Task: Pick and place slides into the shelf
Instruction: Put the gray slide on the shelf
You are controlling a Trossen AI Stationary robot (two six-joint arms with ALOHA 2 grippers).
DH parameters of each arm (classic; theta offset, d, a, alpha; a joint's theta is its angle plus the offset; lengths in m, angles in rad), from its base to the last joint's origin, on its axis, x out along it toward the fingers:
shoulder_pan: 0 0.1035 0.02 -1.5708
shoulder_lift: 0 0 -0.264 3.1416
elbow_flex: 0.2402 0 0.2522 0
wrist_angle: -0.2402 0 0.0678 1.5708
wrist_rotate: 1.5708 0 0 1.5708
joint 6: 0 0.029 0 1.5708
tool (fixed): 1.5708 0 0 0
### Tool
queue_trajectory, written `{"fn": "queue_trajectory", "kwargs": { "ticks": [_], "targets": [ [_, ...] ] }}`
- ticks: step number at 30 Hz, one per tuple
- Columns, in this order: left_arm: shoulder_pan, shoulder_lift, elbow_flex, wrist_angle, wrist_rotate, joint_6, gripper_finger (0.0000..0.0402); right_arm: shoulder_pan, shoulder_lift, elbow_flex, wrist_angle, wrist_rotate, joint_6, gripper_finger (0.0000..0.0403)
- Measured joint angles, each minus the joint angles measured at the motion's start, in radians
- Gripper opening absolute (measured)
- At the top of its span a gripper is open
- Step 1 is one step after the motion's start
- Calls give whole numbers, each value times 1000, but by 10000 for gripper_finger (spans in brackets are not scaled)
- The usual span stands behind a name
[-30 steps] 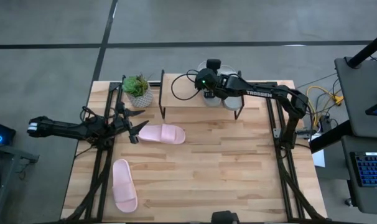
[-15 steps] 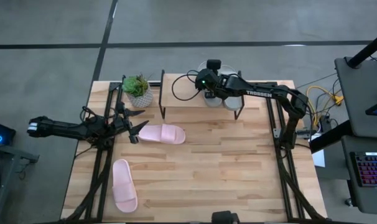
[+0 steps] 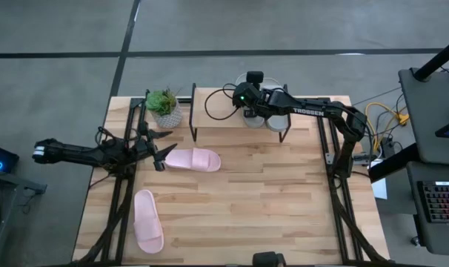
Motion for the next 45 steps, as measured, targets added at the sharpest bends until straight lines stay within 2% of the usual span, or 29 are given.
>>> {"fn": "queue_trajectory", "kwargs": {
  "ticks": [19, 37, 41, 45],
  "targets": [
    [0, 0, 0, 0, 0, 0, 208, 0, 0, 0, -34, 6, 23, 128],
    [0, 1, 0, 0, 0, 0, 208, 2, -65, 1, -104, -13, 144, 143],
    [0, 2, 0, 0, 0, 0, 208, 5, -93, 1, -116, -72, 188, 143],
    [0, 1, 0, 0, -2, 0, 208, 5, -98, 1, -114, -76, 194, 144]
  ]
}}
